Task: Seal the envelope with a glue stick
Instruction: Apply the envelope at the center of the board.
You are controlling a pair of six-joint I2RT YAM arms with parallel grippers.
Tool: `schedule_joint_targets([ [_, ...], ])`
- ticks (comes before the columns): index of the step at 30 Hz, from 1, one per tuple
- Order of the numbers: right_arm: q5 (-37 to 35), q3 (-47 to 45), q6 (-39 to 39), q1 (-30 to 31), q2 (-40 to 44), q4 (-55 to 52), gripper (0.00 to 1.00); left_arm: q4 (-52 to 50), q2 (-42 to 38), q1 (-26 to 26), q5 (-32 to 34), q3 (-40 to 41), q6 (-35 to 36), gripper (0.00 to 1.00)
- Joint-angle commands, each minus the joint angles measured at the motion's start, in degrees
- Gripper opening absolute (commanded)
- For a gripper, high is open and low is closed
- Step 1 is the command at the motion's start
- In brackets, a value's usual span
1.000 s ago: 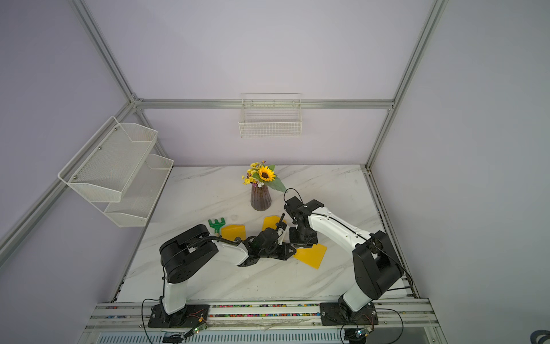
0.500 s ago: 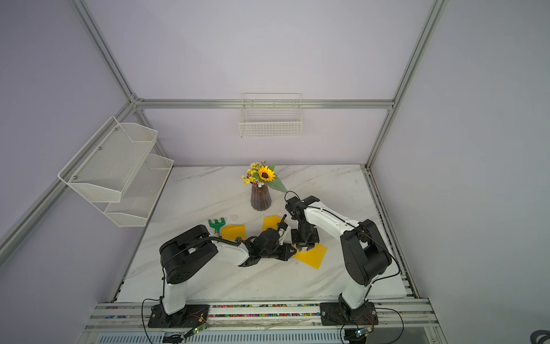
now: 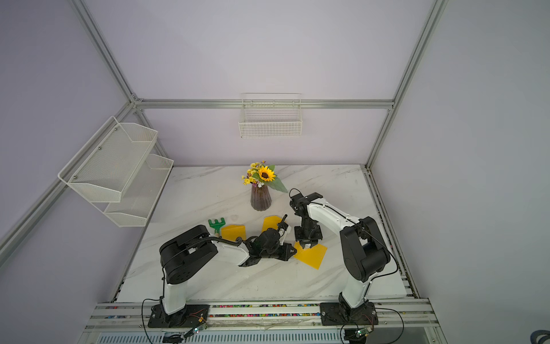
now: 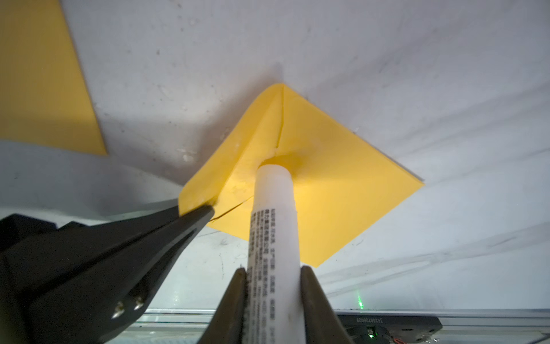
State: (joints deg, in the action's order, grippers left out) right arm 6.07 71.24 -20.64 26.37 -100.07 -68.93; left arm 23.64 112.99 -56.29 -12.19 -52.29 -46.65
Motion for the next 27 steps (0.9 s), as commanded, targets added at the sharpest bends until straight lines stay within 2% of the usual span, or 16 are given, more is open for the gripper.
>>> schedule_joint_targets([
  [1,7.7,-0.7,2.6,0.2,-2.1,2.3,0.00,-6.3,0.2,-0.4,0.9,0.2,1.6,0.00],
  [3,4.2,-0.6,2.2,0.0,-2.6,1.5,0.00,-6.3,0.2,-0.4,0.9,0.3,1.6,0.00],
  [8,-14.1,0.6,0.2,-0.9,-3.9,-4.0,0.00,-6.5,0.0,-0.4,1.2,0.3,1.6,0.00],
  [10,-16.1,0.6,0.2,-1.0,-4.4,-4.8,0.00,-6.5,0.1,-0.4,1.2,0.3,1.6,0.00],
  [13,-12.3,0.5,0.8,-1.0,-4.7,-3.9,0.00,-6.7,0.3,-0.3,1.1,0.0,1.7,0.00],
  [17,4.8,-0.2,4.8,-0.9,-3.4,-0.3,0.00,-6.9,0.3,-0.3,1.1,-0.1,1.7,0.00],
  [19,8.2,-0.3,6.0,-0.7,-3.3,-0.2,0.00,-7.0,0.3,-0.4,1.2,-0.2,1.6,0.00],
  [24,6.0,-0.1,6.7,-0.8,-4.6,-1.0,0.00,-7.1,0.6,-0.4,1.0,-0.4,1.7,0.00],
  [27,-8.5,0.9,3.0,-0.8,-5.9,-3.3,0.00,-7.2,0.4,-0.4,1.1,-0.4,1.7,0.00],
])
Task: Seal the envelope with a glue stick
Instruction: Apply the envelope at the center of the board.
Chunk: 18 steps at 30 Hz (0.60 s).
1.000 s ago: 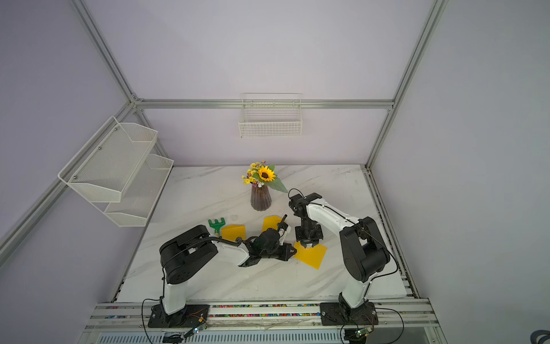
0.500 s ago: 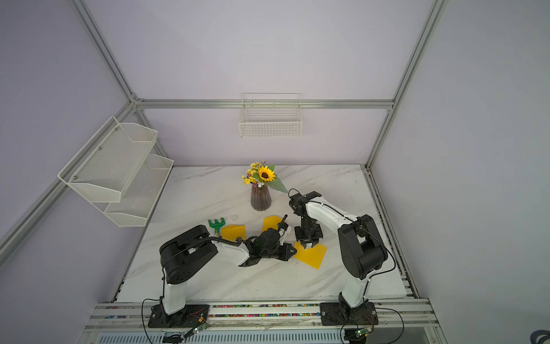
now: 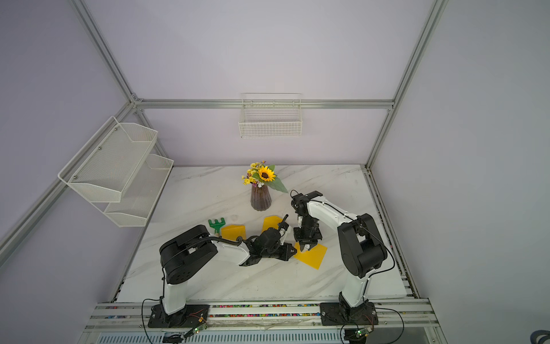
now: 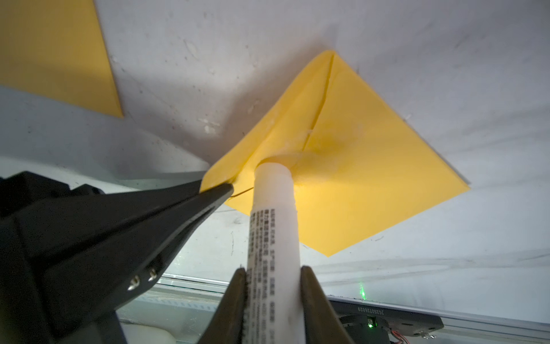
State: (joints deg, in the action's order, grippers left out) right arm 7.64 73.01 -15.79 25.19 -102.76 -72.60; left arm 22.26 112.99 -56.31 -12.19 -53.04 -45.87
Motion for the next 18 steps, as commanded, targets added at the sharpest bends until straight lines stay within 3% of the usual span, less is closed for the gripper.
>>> schedule_joint_targets([
  [1,-13.6,-0.7,-2.7,0.3,-3.5,-0.2,0.00,-5.8,0.5,-0.4,1.1,0.4,1.0,0.00],
  [4,-19.2,0.0,-4.0,0.1,-3.8,-1.2,0.00,-6.0,0.6,-0.4,1.0,0.4,1.0,0.00],
  [6,-19.1,0.1,-4.1,0.2,-4.3,-1.7,0.00,-6.0,0.5,-0.4,1.1,0.2,1.0,0.00],
  [13,6.9,-1.9,0.9,0.6,-1.8,4.1,0.00,-6.2,0.4,-0.4,1.3,0.1,1.0,0.00],
  [16,9.0,-2.2,1.6,0.6,-2.2,4.8,0.00,-6.3,0.5,-0.4,1.2,0.0,1.0,0.00],
  [18,6.3,-2.3,1.3,0.6,-2.7,4.5,0.00,-6.3,0.6,-0.4,1.1,0.0,1.0,0.00],
])
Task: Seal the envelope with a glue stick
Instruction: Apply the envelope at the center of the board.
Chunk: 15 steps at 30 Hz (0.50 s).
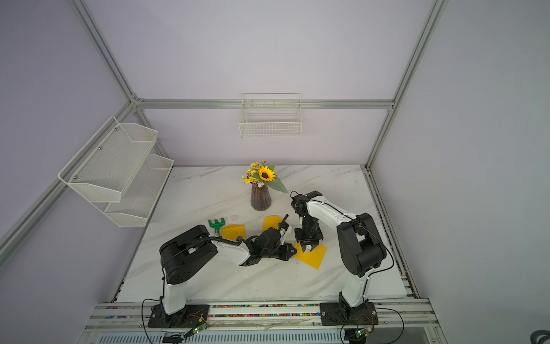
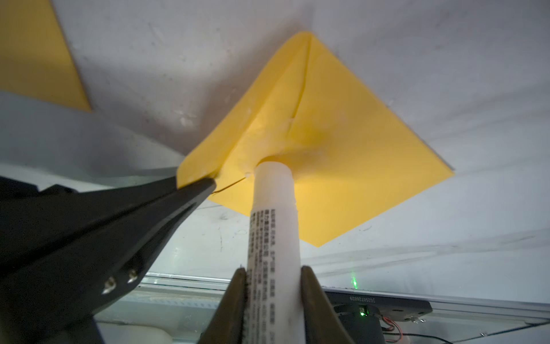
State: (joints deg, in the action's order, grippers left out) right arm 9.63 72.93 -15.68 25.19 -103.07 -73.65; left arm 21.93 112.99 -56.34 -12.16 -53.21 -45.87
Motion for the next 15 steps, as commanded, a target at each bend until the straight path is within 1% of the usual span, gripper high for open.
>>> schedule_joint_targets([
  [1,0.8,-2.2,0.8,0.6,-2.7,5.0,0.00,-6.0,0.6,-0.4,1.2,0.2,1.0,0.00],
  [5,-14.9,-1.6,-2.4,0.6,-3.6,2.4,0.00,-6.0,0.4,-0.4,1.2,0.3,1.0,0.00],
  [7,-19.7,-1.0,-3.8,0.6,-3.5,1.7,0.00,-6.0,0.5,-0.4,1.2,0.4,1.0,0.00],
  [8,-19.5,-0.9,-3.9,0.8,-3.5,1.8,0.00,-5.9,0.5,-0.4,1.2,0.3,1.0,0.00],
  [9,-17.7,-0.8,-3.8,0.9,-3.5,1.9,0.00,-5.9,0.5,-0.4,1.2,0.3,1.0,0.00],
  [12,-0.6,-2.1,-1.4,1.3,-2.2,6.1,0.00,-6.0,0.5,-0.3,1.2,0.2,1.0,0.00],
  [13,4.0,-2.4,-1.1,1.7,-1.6,7.5,0.00,-6.0,0.5,-0.4,1.3,0.2,1.0,0.00],
  [14,7.4,-2.4,-0.9,2.2,-1.4,8.3,0.00,-6.0,0.6,-0.4,1.3,0.2,1.0,0.00],
  [15,8.9,-2.4,-0.6,2.3,-1.4,8.5,0.00,-6.0,0.6,-0.4,1.2,0.2,1.0,0.00],
])
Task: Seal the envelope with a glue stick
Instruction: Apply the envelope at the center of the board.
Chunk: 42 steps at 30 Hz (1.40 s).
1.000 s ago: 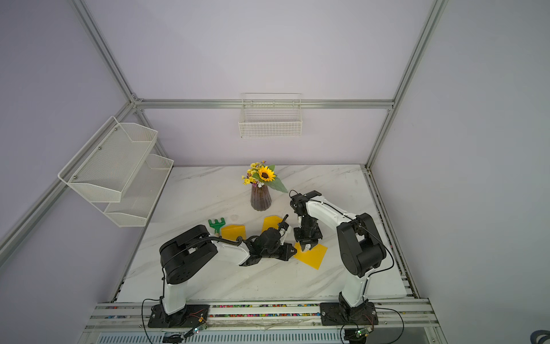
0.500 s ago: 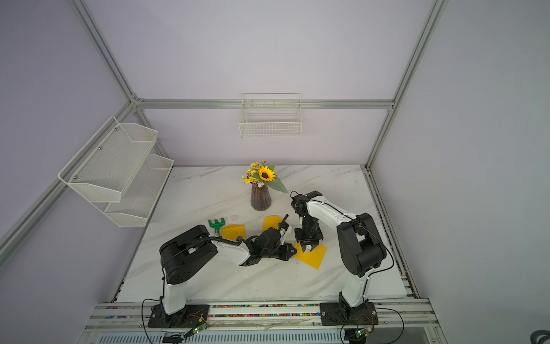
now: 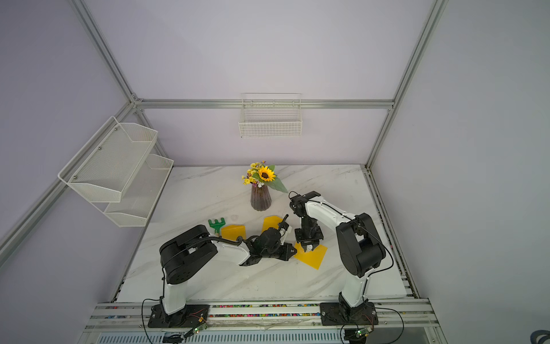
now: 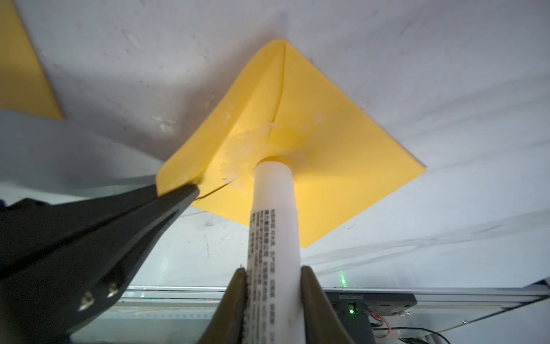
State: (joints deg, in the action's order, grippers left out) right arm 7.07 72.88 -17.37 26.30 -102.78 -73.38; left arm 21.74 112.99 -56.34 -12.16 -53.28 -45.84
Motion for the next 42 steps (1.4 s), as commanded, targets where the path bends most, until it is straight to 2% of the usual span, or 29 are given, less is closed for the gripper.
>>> schedule_joint_targets([
  [1,11.0,-2.3,1.2,1.2,-1.9,8.3,0.00,-5.8,0.6,-0.4,1.3,0.3,0.9,0.00],
  [3,4.4,-1.8,1.0,1.2,-2.6,6.8,0.00,-5.8,0.6,-0.4,1.2,0.3,0.9,0.00],
  [6,-14.3,-0.4,-1.8,1.2,-4.5,2.2,0.00,-5.7,0.6,-0.4,1.2,0.3,0.9,0.00],
  [9,-21.4,-0.1,-3.8,1.3,-5.1,0.3,0.00,-5.7,0.5,-0.4,1.2,0.4,0.9,0.00],
  [11,-19.2,0.0,-3.6,1.4,-5.2,0.9,0.00,-5.8,0.6,-0.4,1.2,0.3,0.9,0.00],
  [15,1.5,-1.6,-1.0,1.4,-3.0,8.3,0.00,-5.8,0.5,-0.4,1.2,0.3,0.9,0.00],
  [17,6.3,-1.4,-0.8,1.4,-2.3,10.0,0.00,-5.8,0.6,-0.4,1.2,0.3,0.9,0.00],
  [19,5.6,-0.8,-0.8,1.2,-2.3,9.9,0.00,-5.8,0.7,-0.4,1.1,0.3,0.9,0.00],
  [21,1.0,-0.3,-1.8,1.1,-2.7,8.8,0.00,-5.8,0.7,-0.4,1.2,0.3,0.9,0.00],
  [24,-13.4,0.5,-2.9,1.1,-4.6,4.3,0.00,-5.8,0.7,-0.4,1.1,0.3,0.9,0.00],
  [26,-18.9,0.5,-3.7,1.1,-5.7,2.5,0.00,-5.8,0.5,-0.4,1.2,0.4,0.9,0.00],
  [28,-19.2,0.5,-3.8,1.1,-5.9,2.5,0.00,-5.7,0.5,-0.4,1.3,0.4,0.9,0.00],
  [29,-16.5,0.7,-3.5,1.1,-5.9,3.2,0.00,-5.7,0.6,-0.4,1.3,0.4,0.9,0.00],
  [30,-12.7,0.5,-3.1,1.1,-5.7,4.4,0.00,-5.7,0.6,-0.4,1.3,0.4,0.9,0.00],
  [32,-0.5,-0.3,-1.1,1.1,-4.3,8.4,0.00,-5.7,0.4,-0.4,1.3,0.4,0.9,0.00],
  [34,6.1,-0.4,-0.9,1.1,-3.2,10.3,0.00,-5.7,0.5,-0.4,1.3,0.4,0.9,0.00],
  [36,5.0,0.3,-1.3,1.1,-3.3,10.0,0.00,-5.7,0.5,-0.4,1.2,0.4,0.9,0.00],
  [38,0.0,0.5,-2.0,0.6,-3.9,9.0,0.00,-5.7,0.6,-0.4,1.2,0.4,0.9,0.00],
  [42,-15.9,1.2,-3.2,0.5,-5.9,3.8,0.00,-5.7,0.3,-0.4,1.3,0.6,0.9,0.00],
])
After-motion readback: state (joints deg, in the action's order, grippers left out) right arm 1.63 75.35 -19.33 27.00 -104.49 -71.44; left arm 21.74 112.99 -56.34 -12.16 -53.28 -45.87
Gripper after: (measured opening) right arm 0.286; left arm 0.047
